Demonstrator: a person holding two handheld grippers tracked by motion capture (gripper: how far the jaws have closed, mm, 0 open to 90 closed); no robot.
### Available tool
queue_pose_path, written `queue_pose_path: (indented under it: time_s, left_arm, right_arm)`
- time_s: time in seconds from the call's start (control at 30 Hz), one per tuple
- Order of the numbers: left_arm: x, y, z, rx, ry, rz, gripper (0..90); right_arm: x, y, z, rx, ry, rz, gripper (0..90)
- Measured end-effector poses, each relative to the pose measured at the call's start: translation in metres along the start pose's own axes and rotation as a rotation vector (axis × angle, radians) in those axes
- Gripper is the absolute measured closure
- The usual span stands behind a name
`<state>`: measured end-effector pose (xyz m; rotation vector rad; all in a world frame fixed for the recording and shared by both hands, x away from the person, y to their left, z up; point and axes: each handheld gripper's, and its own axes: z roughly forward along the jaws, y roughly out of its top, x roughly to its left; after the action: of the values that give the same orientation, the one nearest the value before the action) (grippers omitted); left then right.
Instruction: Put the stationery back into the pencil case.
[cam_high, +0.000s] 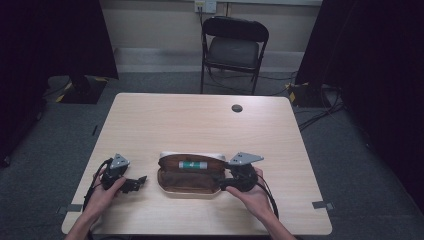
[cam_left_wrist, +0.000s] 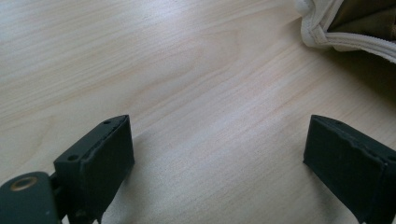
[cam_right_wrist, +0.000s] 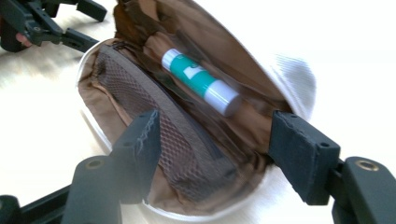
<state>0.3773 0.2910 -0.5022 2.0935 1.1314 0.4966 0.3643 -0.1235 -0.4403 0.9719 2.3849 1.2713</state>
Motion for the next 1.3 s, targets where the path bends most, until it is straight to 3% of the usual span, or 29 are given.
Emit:
queue_pose_path:
  time_s: [0.37, 0.73, 0.93, 1.3]
  left_arm:
    - [0.000, 0.000, 0.000, -0.002, 0.000, -0.002, 7.9]
    - [0.000, 0.000, 0.000, 0.000, 0.000, 0.001, 7.9]
    - [0.000, 0.000, 0.000, 0.003, 0.002, 0.000, 7.2]
    - [0.000, 0.000, 0.000, 0.003, 0.006, 0.002, 7.2]
  right_arm:
    - [-0.013, -0.015, -0.021, -0.009, -0.025, 0.020, 34.4]
    - [-0.036, -0.028, -0.040, -0.014, -0.094, 0.067, 32.8]
    - [-0.058, -0.039, -0.049, 0.001, -0.153, 0.123, 26.1]
    - [-0.096, -0.056, -0.053, 0.059, -0.269, 0.194, 23.2]
